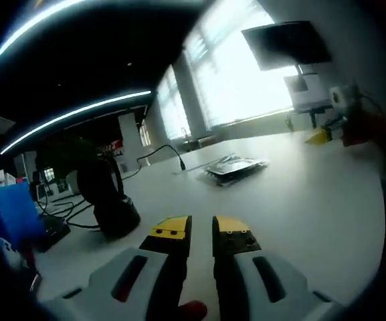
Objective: Clip sheet goods on table flip sheet goods clip sheet goods scan sheet goods put sheet goods back to table
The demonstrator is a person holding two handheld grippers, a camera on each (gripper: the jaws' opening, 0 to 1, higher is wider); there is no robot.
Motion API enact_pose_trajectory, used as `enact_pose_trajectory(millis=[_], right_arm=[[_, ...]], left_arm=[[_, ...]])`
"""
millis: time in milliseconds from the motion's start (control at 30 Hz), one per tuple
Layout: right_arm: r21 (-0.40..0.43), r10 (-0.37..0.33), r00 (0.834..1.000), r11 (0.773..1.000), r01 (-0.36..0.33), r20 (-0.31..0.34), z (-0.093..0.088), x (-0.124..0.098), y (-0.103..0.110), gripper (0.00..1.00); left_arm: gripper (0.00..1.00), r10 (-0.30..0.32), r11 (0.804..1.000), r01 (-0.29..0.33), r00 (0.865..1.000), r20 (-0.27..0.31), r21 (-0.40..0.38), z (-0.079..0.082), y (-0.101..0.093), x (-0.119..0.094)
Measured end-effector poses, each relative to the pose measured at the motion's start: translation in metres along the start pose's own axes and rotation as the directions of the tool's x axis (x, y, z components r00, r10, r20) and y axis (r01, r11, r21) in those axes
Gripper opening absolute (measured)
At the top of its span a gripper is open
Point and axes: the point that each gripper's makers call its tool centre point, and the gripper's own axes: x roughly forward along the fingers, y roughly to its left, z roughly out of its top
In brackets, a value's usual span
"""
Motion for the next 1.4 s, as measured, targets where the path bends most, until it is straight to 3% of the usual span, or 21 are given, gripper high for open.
enact_pose_trajectory(millis=[233,300,467,567,867,1400], right_arm=[[-0.027,0.006,1.0,1.0,-0.006,0.011,-0.008,-0.002,0.002,0.0],[0.013,0.006,1.0,1.0,-0.006,0.026,-0.011,-0.002,0.001,0.0],[0.022,-0.003,0.999,1.0,0.002,0.052,-0.008,-0.005,-0.002,0.0],[-0.006,-0.011,0.998,1.0,0.011,0.057,-0.009,-0.006,-0.001,0.0],[-0.069,0.005,0.999,0.998,-0.001,0.053,-0.009,-0.005,0.008,0.0],[-0.069,0.02,0.999,0.997,-0.017,0.043,-0.009,-0.002,0.01,0.0]], left_arm=[[0.05,-0.009,1.0,0.009,1.0,-0.002,-0.024,-0.003,-0.003,0.003],[0.05,-0.011,1.0,0.011,1.0,-0.004,-0.026,-0.004,-0.004,0.004],[0.05,-0.012,0.999,0.012,1.0,-0.017,-0.04,-0.012,-0.002,0.005],[0.05,-0.002,0.998,0.001,1.0,-0.024,-0.056,-0.014,0.0,0.005],[0.05,0.02,0.999,-0.021,0.999,-0.035,-0.031,-0.016,0.001,0.006],[0.05,0.024,1.0,-0.024,0.998,-0.053,0.0,-0.019,0.001,0.009]])
